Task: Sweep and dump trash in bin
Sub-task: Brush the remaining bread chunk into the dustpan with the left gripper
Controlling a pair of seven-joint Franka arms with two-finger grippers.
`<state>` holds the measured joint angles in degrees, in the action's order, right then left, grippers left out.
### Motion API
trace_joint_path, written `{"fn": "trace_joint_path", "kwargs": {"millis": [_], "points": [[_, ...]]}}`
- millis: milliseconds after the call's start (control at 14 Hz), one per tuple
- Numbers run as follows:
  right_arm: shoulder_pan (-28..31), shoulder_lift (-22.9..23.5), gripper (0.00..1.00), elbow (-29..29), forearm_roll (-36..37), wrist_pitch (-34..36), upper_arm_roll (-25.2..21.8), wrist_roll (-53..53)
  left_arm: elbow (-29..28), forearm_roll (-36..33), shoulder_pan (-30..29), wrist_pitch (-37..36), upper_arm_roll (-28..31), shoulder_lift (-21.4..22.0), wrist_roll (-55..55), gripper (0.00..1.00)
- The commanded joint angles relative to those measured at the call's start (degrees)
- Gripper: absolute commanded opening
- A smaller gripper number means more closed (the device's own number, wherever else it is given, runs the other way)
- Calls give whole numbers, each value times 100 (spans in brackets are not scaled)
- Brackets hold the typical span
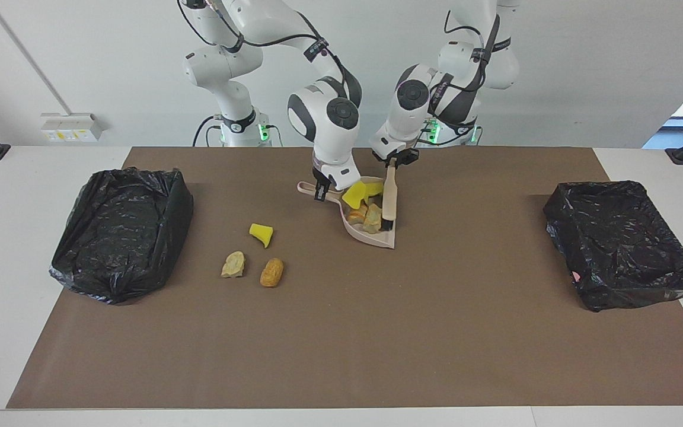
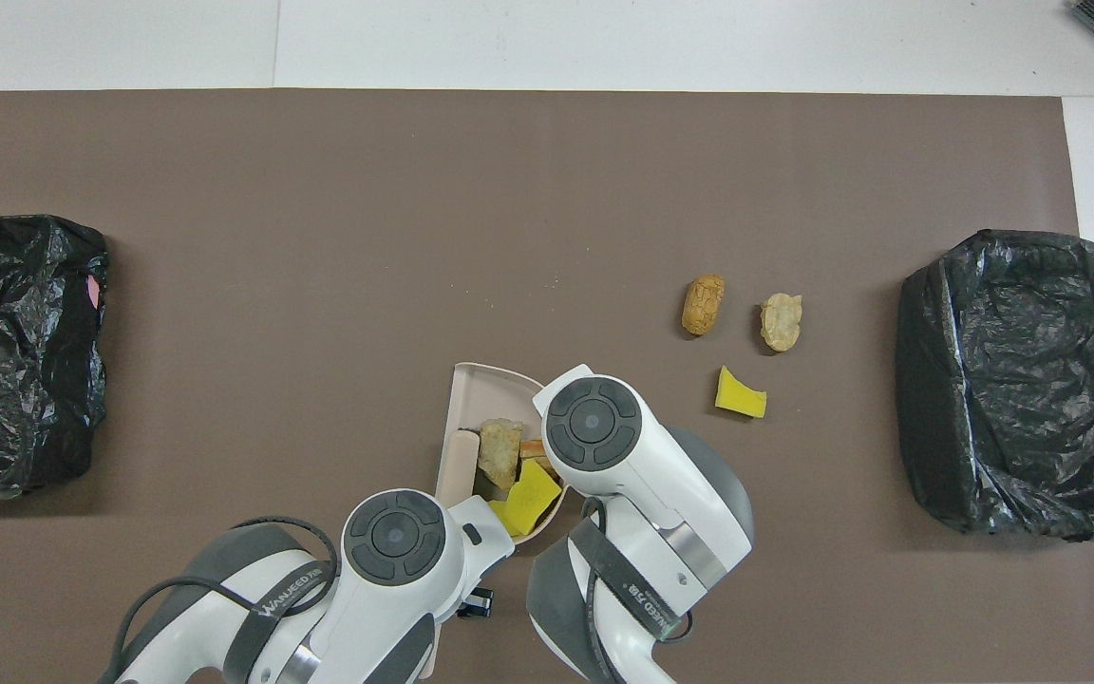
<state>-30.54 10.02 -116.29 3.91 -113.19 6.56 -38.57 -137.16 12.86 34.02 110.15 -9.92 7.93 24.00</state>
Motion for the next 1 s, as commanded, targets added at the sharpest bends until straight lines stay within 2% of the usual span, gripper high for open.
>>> {"fn": "trace_joint_path", "kwargs": {"millis": [0,142,356,783,926], "points": [[66,-97,0,-61,58,69,29,183,181,-21,-350,-729,87,154,139,0],[74,-97,0,-34,49,69,29,174,181,-126,-405,-1064,95,427,218,0],[109,-132,0,-34,23,77,29,200,172,-135,-397,-1144,87,814,999,0],[689,-755,0,-34,-205,77,29,139,146,-135,-291,-969,-1,920,1527,0],[1004,-940,0,1,-250,104,29,26,119,-118,-90,-724,-220,920,1957,0]]}}
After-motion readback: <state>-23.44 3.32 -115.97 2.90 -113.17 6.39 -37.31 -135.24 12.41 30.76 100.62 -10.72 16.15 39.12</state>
